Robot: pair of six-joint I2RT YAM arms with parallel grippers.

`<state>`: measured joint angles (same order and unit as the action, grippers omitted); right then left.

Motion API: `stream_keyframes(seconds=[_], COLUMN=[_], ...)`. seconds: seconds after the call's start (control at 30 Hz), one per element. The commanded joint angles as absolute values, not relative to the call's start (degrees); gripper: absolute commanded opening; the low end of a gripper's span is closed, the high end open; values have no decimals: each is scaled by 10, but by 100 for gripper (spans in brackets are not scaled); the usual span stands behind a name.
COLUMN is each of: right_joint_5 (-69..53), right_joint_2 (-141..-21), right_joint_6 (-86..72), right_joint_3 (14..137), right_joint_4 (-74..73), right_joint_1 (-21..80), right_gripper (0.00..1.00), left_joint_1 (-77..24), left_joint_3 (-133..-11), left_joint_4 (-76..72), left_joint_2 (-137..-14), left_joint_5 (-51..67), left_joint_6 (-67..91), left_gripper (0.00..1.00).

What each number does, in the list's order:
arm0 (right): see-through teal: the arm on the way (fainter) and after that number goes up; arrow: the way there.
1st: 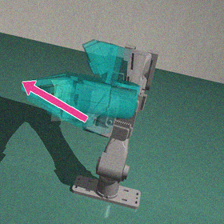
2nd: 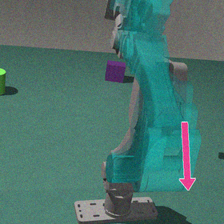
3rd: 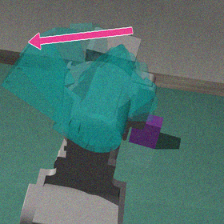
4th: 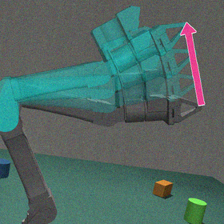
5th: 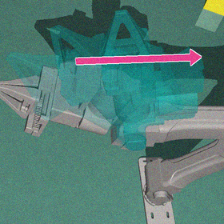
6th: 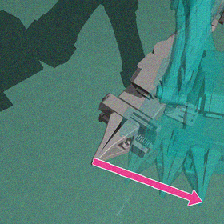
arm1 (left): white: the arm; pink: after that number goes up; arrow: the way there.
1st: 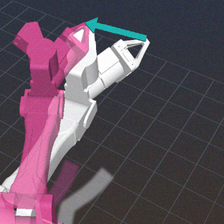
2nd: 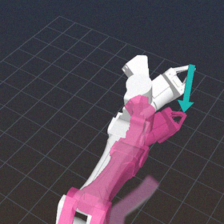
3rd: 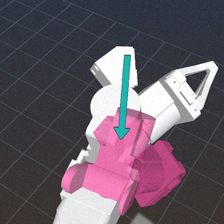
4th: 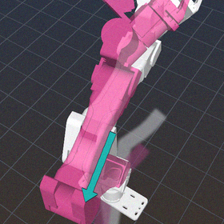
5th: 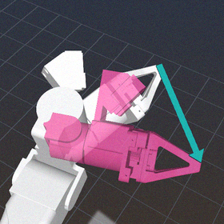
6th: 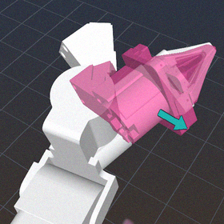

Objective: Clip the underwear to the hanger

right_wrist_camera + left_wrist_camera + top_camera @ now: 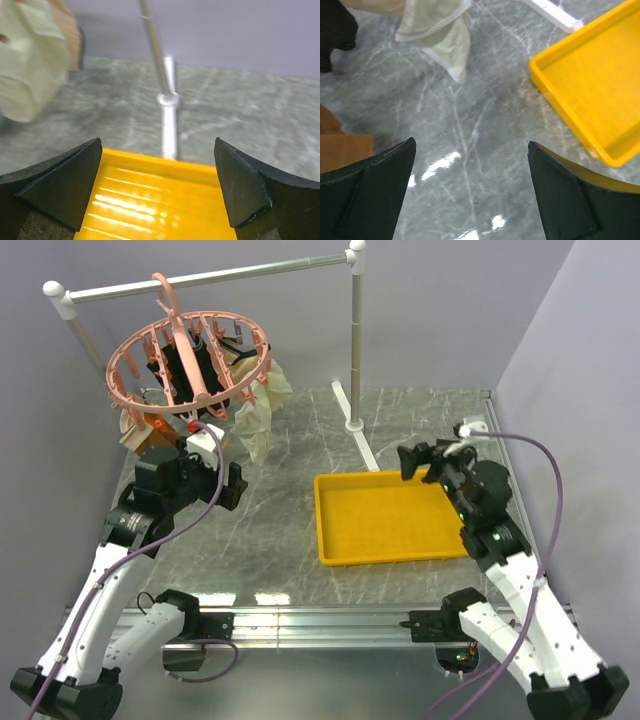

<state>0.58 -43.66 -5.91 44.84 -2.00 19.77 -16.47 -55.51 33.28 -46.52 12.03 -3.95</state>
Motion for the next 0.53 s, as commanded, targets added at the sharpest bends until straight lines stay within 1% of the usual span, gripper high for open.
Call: stream_keyframes(seconds=[0.0,0.03,0.07,0.2,0.27,0.5], right_joint_5=[-43,-47,-53,-73,-69,-76], right_joint_2=[-361,-348,-325,-255,-224,-183], right_joint_6=[-6,-7,-5,38,49,62], right_joint_3=[396,385,368,338,325,316], right_joint_4=[-40,-47,-61,-77,-82,-112], right_joint_1=[133,115,77,24,19,18], right_gripper=[100,100,100,100,100,100], left_joint_1=[-160,-155,-152,-138,-136,-135], left_joint_3=[-555,-548,-541,-512,-507,-499], left_joint_4=[332,327,323,296,287,252], left_joint_2=[-484,-486,-483,-473,-472,-460], left_joint_5=[103,105,120,143,138,131], left_joint_6=[-74,-69,-64,-33,-23,-10], left_gripper=[99,99,99,99,99,99])
